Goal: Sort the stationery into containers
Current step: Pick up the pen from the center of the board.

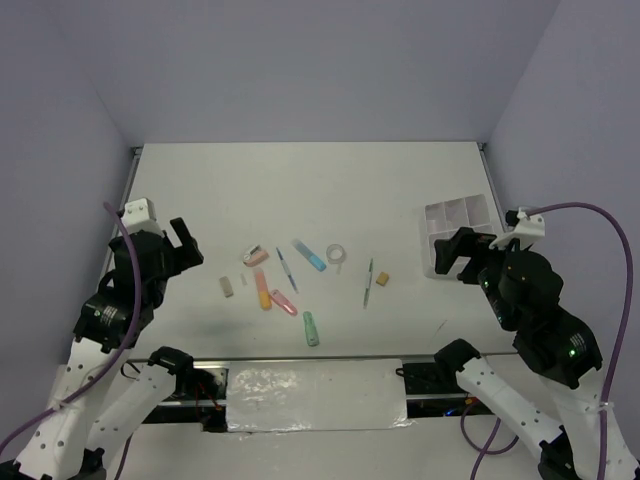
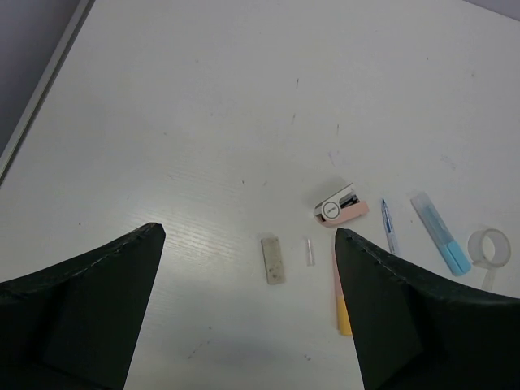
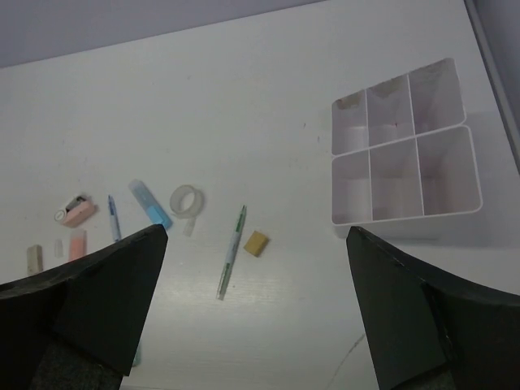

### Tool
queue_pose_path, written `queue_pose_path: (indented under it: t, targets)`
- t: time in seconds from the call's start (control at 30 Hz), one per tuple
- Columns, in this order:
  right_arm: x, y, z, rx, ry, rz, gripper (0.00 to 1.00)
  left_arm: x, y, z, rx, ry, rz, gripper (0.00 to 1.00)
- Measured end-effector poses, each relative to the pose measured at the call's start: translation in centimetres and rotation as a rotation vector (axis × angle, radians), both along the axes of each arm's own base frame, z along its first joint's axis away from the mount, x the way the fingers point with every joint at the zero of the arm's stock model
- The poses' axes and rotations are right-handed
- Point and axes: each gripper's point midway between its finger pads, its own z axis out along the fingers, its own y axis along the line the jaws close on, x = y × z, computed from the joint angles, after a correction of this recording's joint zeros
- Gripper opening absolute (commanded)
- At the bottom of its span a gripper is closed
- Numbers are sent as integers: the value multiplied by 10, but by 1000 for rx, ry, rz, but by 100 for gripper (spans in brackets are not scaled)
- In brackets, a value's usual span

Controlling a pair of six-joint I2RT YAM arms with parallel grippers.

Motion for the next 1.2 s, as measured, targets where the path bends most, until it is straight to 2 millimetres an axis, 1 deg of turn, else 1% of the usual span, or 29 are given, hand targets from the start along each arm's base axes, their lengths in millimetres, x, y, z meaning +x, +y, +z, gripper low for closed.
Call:
queue_pose_path:
  t: [0.13, 0.17, 0.23, 0.33, 0.4, 0.47, 0.5, 0.57, 0.6, 0.67, 0.7, 0.73, 0.77, 0.8, 0.83, 0.93, 1.03, 1.1, 1.2]
  targets:
    - [-1, 3, 3, 9, -15, 24, 100, 0, 1, -1, 5, 5, 10, 99]
    - [-1, 6, 5, 15, -22, 39, 100, 1, 2, -1, 6, 6, 11, 99]
    - [0, 19, 13, 43, -50, 105, 100, 1, 2, -3, 9, 13, 15, 99]
    - [3, 51, 27, 109, -96, 249, 100, 3, 3, -6, 16, 28, 20, 99]
    - [13, 76, 32, 138, -78, 340, 100, 4, 3, -10, 20, 44, 26, 99]
    - [34, 103, 29, 137, -7, 395, 100, 5, 3, -13, 18, 59, 36, 99]
    - [49, 119, 25, 132, 37, 419, 100, 5, 3, -14, 18, 65, 40, 99]
    - [79, 157, 3, 92, 149, 453, 100, 5, 5, -16, 23, 73, 48, 99]
    - [89, 174, -8, 69, 193, 472, 98, 5, 5, -18, 27, 80, 53, 99]
    - [107, 212, -44, -3, 298, 500, 89, 5, 7, -18, 32, 83, 61, 99]
    - [111, 228, -67, -48, 353, 511, 80, 5, 7, -18, 33, 83, 62, 99]
    - [111, 239, -88, -90, 402, 525, 75, 5, 7, -18, 34, 83, 63, 99]
    - [111, 247, -107, -135, 452, 528, 67, 5, 7, -18, 34, 83, 63, 99]
    - [110, 256, -125, -174, 497, 537, 65, 5, 7, -18, 34, 83, 63, 99]
    - [111, 264, -138, -201, 527, 543, 65, 5, 7, -18, 33, 84, 61, 99]
    - [116, 281, -166, -250, 589, 552, 65, 6, 6, -20, 34, 90, 57, 99]
    - [124, 296, -184, -287, 628, 549, 65, 6, 5, -21, 34, 96, 53, 99]
    - [128, 310, -192, -302, 635, 558, 62, 7, 4, -22, 33, 101, 50, 99]
    - [124, 331, -211, -333, 657, 584, 60, 6, 3, -22, 29, 99, 43, 99]
